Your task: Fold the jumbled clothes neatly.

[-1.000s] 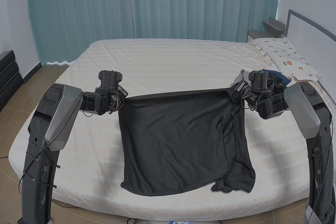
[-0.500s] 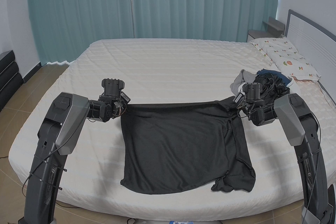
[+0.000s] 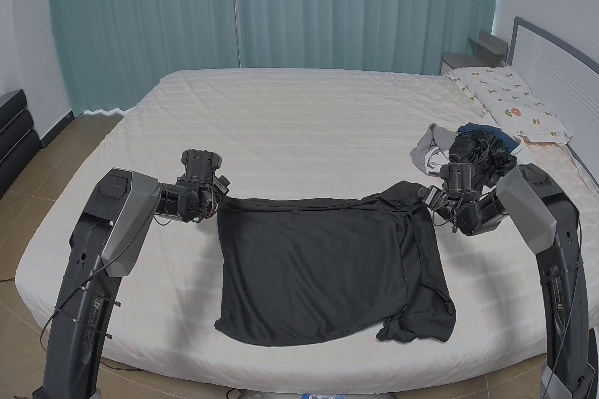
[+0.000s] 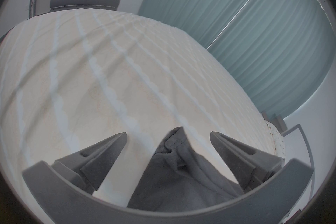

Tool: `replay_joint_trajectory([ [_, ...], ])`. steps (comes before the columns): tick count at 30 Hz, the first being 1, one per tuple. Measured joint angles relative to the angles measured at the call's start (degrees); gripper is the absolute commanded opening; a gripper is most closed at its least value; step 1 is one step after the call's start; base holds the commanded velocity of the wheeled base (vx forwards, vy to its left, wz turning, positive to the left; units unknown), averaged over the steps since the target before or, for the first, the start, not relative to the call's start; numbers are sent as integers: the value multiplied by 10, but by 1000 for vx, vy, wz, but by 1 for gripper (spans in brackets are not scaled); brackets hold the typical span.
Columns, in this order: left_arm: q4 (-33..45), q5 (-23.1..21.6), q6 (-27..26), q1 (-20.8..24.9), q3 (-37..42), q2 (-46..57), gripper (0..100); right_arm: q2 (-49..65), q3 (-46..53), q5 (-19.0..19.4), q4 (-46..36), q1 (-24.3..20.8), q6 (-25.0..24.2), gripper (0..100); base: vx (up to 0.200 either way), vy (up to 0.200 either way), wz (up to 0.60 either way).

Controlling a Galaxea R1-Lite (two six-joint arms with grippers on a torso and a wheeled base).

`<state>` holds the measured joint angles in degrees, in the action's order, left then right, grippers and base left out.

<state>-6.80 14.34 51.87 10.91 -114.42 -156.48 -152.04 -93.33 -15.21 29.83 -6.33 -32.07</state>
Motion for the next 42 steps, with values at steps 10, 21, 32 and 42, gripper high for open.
replay_joint_trajectory([
  [10,8,-42,27,-8,116,62,100,109,236,54,80,0,16,100,0,0,0],
  [21,-153,-95,31,1,413,190,100,218,427,96,157,-4,3,100,0,0,0],
  [32,-298,-127,64,54,716,306,100,290,686,137,307,-21,-81,100,-55,0,0],
  [42,-352,-141,114,99,823,349,100,255,827,177,523,-42,-166,100,-200,0,0],
])
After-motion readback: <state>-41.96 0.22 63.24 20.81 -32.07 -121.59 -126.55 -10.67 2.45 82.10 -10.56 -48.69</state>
